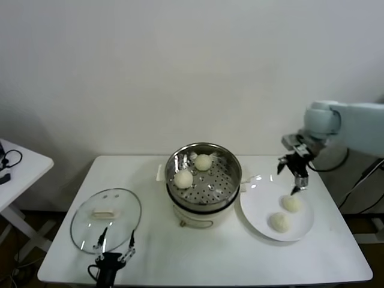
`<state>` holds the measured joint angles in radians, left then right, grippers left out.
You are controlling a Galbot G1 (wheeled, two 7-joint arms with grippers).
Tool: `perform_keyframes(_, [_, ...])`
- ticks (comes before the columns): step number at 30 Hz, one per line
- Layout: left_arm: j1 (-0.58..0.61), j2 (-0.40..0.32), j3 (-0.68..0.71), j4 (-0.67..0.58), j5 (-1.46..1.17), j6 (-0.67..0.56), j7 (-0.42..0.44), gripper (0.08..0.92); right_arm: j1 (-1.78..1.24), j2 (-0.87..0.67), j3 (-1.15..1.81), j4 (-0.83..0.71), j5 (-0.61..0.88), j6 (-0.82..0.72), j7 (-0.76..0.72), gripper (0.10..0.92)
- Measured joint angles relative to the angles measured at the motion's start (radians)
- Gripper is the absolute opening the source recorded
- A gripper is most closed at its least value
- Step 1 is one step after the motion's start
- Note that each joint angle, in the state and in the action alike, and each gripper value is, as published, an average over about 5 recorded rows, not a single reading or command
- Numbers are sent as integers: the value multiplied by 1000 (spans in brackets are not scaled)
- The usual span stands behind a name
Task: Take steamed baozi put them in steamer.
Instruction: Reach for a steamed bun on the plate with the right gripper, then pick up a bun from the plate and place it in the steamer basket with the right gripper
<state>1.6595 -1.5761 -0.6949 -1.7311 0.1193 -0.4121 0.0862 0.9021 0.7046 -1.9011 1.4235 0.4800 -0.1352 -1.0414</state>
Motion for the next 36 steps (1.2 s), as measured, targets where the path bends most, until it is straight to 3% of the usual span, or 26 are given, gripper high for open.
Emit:
perform_keyframes(10, [8, -7, 0, 8, 22, -9, -7, 823, -246, -83, 152, 6, -128, -43, 86, 823])
perform_keyframes(26, [10, -8, -9, 12, 24, -12, -10, 823, -494, -84, 340, -40, -210, -89, 164, 818])
perform_keyframes(36, [9, -8, -10, 12, 25, -12, -11, 823, -540, -85, 387, -43, -234, -99, 176, 670])
